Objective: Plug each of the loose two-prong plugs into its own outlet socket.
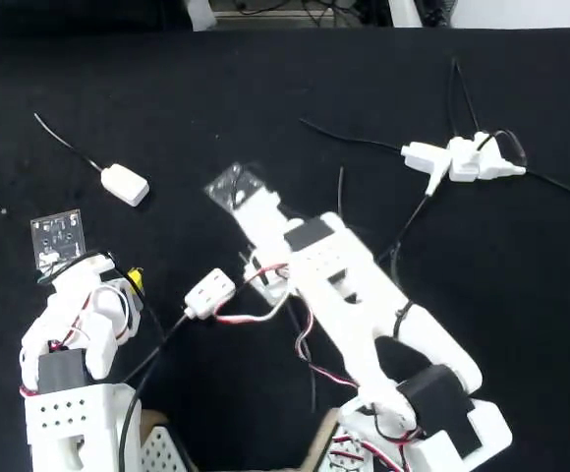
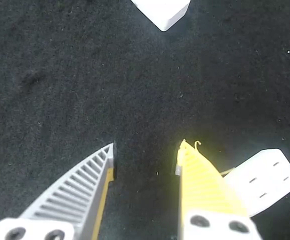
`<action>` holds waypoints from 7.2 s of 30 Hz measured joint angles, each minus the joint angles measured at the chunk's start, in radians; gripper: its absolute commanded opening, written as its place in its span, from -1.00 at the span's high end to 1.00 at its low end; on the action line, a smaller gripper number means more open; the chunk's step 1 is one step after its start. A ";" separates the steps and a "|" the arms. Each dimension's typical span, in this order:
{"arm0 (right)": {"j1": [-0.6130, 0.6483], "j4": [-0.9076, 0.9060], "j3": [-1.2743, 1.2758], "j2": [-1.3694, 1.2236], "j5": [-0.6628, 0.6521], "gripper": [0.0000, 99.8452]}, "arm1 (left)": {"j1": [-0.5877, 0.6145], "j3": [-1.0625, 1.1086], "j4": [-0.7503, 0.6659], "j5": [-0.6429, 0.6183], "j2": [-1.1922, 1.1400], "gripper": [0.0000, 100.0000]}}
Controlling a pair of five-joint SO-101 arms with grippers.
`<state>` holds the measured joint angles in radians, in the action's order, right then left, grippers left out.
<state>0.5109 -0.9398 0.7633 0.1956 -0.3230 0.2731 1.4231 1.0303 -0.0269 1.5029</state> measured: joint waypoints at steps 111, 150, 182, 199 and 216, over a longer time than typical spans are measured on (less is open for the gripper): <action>0.017 -0.239 -0.396 -0.390 0.071 0.72 | 0.000 0.000 0.000 0.000 0.000 0.59; 0.044 -0.184 -0.301 -0.301 0.051 0.98 | 0.000 0.000 0.000 0.000 0.000 0.59; -0.020 -0.098 -0.071 -0.184 -0.009 0.77 | 0.000 0.000 0.000 0.000 0.000 0.59; 0.017 -0.048 -0.071 -0.184 0.011 0.94 | 0.000 0.000 0.000 0.000 0.000 0.59; 0.018 -0.040 -0.069 -0.184 0.012 0.74 | 0.000 0.000 0.000 0.000 0.000 0.59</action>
<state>0.5294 -0.9797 0.6943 0.0115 -0.3107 0.2731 1.4231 1.0303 -0.0269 1.5029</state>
